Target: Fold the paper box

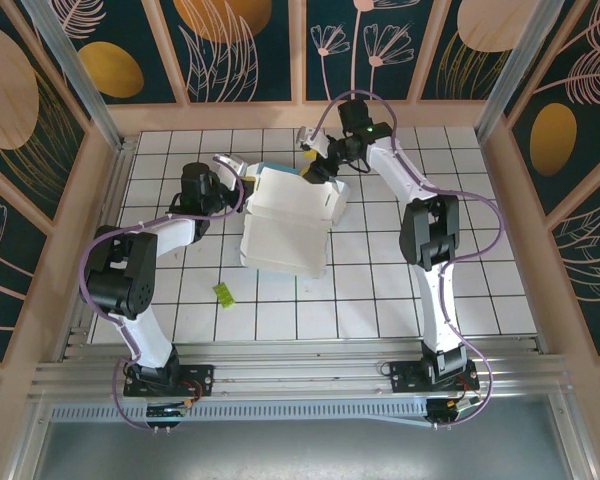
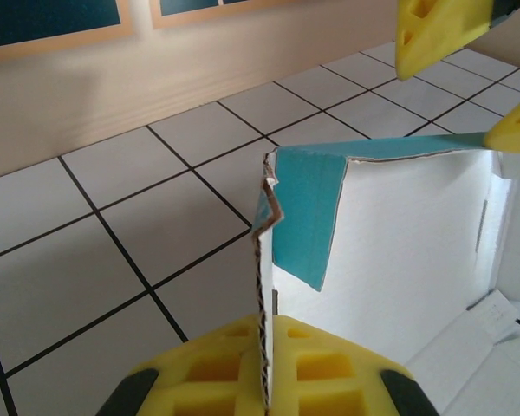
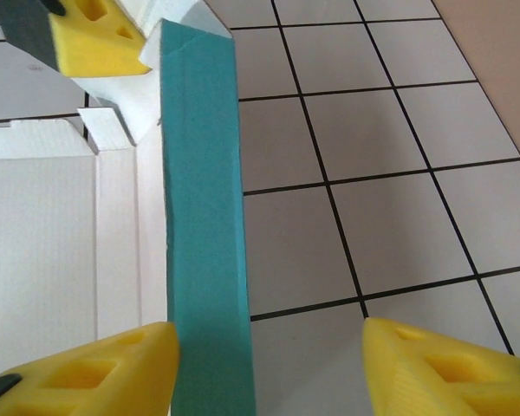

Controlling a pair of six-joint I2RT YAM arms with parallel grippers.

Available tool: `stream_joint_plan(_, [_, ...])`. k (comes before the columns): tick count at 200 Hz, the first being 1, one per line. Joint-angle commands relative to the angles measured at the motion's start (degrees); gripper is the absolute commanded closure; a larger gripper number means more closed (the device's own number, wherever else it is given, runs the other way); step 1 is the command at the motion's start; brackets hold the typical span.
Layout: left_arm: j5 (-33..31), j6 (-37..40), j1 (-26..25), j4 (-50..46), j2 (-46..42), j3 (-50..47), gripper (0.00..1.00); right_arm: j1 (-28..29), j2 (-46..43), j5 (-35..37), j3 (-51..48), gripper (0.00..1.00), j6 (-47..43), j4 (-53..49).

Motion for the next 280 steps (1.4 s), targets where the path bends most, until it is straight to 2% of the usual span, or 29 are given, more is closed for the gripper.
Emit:
stream_joint_plan(1, [0.4, 0.9, -0.2, 1.4, -0.7, 2.6, 1.00, 2.1, -5.3, 0.5, -3.1, 0.38, -1.5, -1.3])
stream_joint_plan(32, [0.5, 0.8, -0.2, 1.1, -0.3, 2.9, 1.00, 3.2, -7.2, -0.7, -6.3, 0.34, -2.0, 0.6])
stream_joint_plan(66, [0.5, 0.4, -0.2, 1.1, 0.2, 3.1, 1.00, 3.8, -6.6, 0.0, -7.0, 0.34, -0.6, 2.1])
stream_joint_plan(83, [0.4, 0.2, -0.2, 1.1, 0.3, 2.8, 1.00, 3.8, -7.1, -2.0, -7.0, 0.34, 0.8, 2.4])
stream_joint_plan(104, [0.2, 0.2, -0.2, 1.0, 0.6, 2.8, 1.00, 3.7, -8.7, -2.7, -6.6, 0.33, 5.9, 4.9])
stream_joint_plan(135, [-0.3, 0.0, -0.2, 0.8, 0.8, 3.0, 1.00, 3.6, -11.5, 1.1, -7.4, 0.31, 15.9, 11.1])
stream_joint_plan(162, [-0.2, -0.2, -0.3, 0.7, 1.1, 3.4, 1.00, 3.6, -13.0, 0.8, -9.7, 0.31, 20.0, 12.9])
stream_joint_plan(175, [0.1, -0.3, -0.3, 0.8, 1.1, 3.3, 1.00, 3.7, -13.8, 2.9, -12.6, 0.31, 19.2, 14.7])
stream_joint_plan(190, [0.1, -0.4, -0.2, 0.7, 1.0, 3.4, 1.00, 4.0, -14.6, 8.9, -16.0, 0.30, 18.1, 17.4])
stream_joint_plan(230, [0.4, -0.6, -0.3, 0.6, 1.2, 3.4, 1.00, 5.8, -12.8, 16.9, -16.7, 0.30, 13.9, 17.4])
stream_joint_plan(247, [0.9, -1.2, -0.3, 1.0, 1.3, 3.5, 1.00, 6.3, -11.4, 19.3, -16.5, 0.33, 13.0, 17.9])
stream_joint_plan(280, [0.9, -1.2, -0.2, 0.6, 1.4, 3.7, 1.00, 7.4, -9.7, 22.3, -15.3, 0.51, 11.6, 17.4])
